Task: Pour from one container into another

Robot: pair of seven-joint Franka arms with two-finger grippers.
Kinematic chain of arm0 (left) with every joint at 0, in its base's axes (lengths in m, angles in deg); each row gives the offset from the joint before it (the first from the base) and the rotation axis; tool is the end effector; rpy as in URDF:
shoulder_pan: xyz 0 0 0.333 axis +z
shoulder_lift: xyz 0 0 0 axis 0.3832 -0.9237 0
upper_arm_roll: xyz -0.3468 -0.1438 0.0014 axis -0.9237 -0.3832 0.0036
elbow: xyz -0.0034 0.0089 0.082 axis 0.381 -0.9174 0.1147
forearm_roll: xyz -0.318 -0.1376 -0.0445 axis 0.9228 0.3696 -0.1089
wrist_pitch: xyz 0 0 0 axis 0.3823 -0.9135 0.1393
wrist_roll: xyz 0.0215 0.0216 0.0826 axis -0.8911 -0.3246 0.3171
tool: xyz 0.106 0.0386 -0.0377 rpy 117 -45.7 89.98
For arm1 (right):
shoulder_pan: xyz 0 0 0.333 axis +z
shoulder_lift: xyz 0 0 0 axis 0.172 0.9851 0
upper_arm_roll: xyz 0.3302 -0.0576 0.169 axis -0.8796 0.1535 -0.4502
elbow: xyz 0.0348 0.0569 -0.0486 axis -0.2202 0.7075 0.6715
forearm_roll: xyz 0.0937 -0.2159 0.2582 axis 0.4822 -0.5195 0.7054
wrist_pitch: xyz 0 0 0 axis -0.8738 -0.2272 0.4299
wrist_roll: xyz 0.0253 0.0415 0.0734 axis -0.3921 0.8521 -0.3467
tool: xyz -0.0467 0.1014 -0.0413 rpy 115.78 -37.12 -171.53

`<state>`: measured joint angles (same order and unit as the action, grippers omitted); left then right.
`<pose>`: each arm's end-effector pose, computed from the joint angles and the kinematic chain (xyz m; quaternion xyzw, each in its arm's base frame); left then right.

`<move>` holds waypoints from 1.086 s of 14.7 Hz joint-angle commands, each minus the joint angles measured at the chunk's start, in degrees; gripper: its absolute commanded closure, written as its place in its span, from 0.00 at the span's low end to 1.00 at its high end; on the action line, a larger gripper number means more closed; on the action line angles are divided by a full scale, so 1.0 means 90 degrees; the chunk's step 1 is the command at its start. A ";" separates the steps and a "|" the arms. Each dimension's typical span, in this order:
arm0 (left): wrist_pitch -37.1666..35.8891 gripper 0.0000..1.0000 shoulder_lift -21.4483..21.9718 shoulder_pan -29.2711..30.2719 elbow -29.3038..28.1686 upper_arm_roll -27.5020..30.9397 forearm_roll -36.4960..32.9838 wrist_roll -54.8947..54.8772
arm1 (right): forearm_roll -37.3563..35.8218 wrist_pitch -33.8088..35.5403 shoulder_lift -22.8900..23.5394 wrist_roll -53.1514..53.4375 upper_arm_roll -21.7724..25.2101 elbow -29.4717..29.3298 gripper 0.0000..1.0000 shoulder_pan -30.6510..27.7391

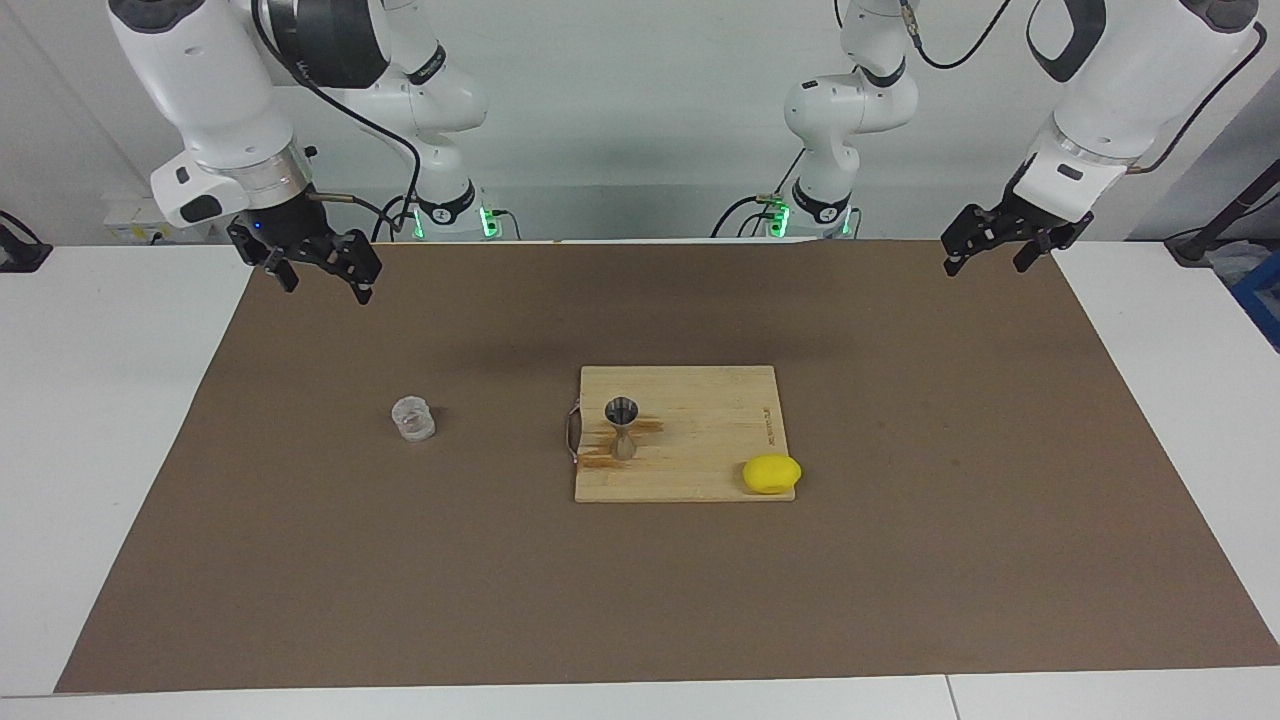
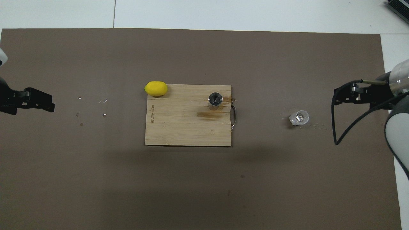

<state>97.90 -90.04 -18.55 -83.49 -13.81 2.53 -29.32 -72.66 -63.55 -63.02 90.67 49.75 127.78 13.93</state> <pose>0.5014 -0.0305 0.6665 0.9993 -0.0004 -0.0379 0.0078 0.5132 0.0247 0.6510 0.9958 -0.0900 -0.0059 0.0127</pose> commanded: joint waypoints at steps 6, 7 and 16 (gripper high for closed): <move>0.0027 0.00 0.0174 -0.0032 -0.0194 0.0041 -0.0083 -0.0038 | 0.0199 0.0008 -0.0103 -0.0380 -0.0011 0.0134 0.00 -0.0057; 0.0027 0.00 0.0183 -0.0041 -0.0194 0.0041 -0.0083 -0.0038 | 0.0170 0.0007 -0.0103 -0.0370 -0.0002 0.0134 0.00 -0.0047; 0.0027 0.00 0.0183 -0.0032 -0.0194 0.0041 -0.0083 -0.0038 | 0.0111 0.0056 -0.0152 -0.0351 -0.0001 0.0203 0.00 -0.0057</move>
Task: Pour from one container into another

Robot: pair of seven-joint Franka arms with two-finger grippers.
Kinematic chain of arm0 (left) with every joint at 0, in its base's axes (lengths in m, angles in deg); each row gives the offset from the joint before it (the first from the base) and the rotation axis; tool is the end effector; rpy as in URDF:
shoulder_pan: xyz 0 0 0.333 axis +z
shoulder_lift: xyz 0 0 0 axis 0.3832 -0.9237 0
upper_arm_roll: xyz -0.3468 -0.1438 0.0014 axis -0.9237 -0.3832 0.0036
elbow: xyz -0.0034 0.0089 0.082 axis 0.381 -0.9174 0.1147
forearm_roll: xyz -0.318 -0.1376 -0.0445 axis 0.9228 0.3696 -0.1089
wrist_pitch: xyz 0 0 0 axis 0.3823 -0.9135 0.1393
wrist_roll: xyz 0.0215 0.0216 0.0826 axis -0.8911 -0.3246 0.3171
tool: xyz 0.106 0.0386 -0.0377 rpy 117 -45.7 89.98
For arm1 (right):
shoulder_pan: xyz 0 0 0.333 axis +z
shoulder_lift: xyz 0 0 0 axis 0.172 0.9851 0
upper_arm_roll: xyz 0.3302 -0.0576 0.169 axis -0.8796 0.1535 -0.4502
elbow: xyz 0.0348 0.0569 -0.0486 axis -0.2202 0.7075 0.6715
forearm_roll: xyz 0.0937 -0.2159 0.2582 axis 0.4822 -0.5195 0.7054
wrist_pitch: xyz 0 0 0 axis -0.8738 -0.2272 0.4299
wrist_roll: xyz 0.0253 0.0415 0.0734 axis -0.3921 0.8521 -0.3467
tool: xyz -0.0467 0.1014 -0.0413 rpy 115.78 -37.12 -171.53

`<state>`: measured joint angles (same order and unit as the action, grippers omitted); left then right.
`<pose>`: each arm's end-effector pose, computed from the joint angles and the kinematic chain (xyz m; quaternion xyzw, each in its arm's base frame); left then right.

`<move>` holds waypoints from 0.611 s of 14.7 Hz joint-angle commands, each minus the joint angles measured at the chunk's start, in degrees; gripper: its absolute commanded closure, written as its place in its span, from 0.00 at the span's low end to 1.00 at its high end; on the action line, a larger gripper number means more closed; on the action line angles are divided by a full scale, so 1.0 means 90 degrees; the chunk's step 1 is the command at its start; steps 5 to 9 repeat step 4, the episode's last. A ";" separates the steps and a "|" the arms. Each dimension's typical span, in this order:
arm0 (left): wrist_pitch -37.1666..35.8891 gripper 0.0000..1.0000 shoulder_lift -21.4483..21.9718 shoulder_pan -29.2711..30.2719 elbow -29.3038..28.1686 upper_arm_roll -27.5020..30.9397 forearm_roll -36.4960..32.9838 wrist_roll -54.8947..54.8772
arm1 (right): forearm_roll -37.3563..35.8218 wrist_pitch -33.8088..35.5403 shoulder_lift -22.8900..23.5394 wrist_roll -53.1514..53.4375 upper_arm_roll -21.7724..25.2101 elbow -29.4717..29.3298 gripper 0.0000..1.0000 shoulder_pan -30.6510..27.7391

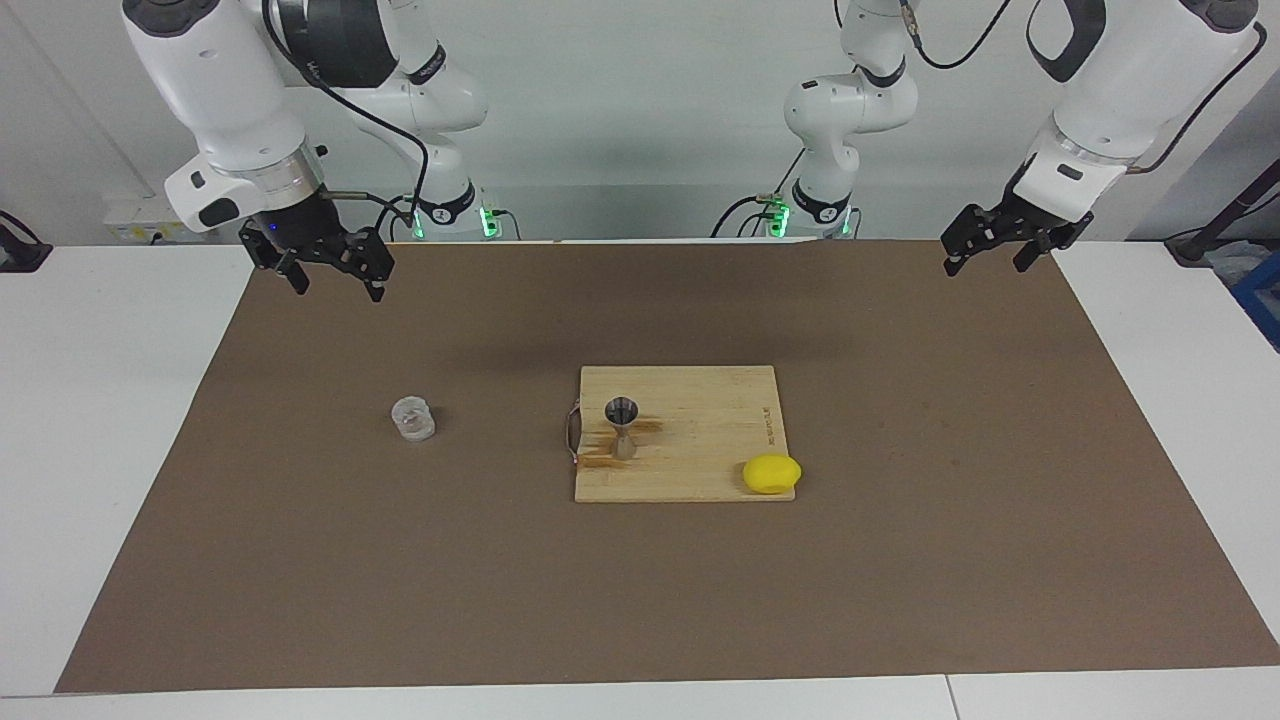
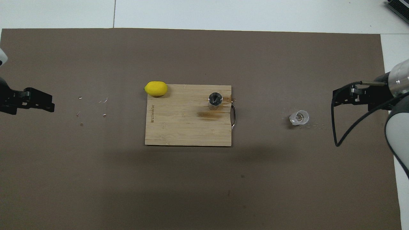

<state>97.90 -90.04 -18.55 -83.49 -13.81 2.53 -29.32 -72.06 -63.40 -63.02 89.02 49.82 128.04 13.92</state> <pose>0.5014 -0.0305 0.6665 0.9993 -0.0004 -0.0379 0.0078 0.5126 0.0251 0.6488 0.9970 -0.0766 -0.0103 0.0079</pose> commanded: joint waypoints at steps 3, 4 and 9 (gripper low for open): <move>0.0027 0.00 0.0174 -0.0041 -0.0194 0.0041 -0.0083 -0.0038 | 0.0044 0.0029 -0.0151 -0.0167 -0.0010 0.0183 0.00 -0.0076; 0.0027 0.00 0.0183 -0.0041 -0.0194 0.0041 -0.0083 -0.0038 | 0.0044 0.0029 -0.0151 -0.0157 -0.0010 0.0183 0.00 -0.0076; 0.0027 0.00 0.0183 -0.0041 -0.0194 0.0041 -0.0083 -0.0038 | 0.0044 0.0029 -0.0151 -0.0157 -0.0010 0.0183 0.00 -0.0076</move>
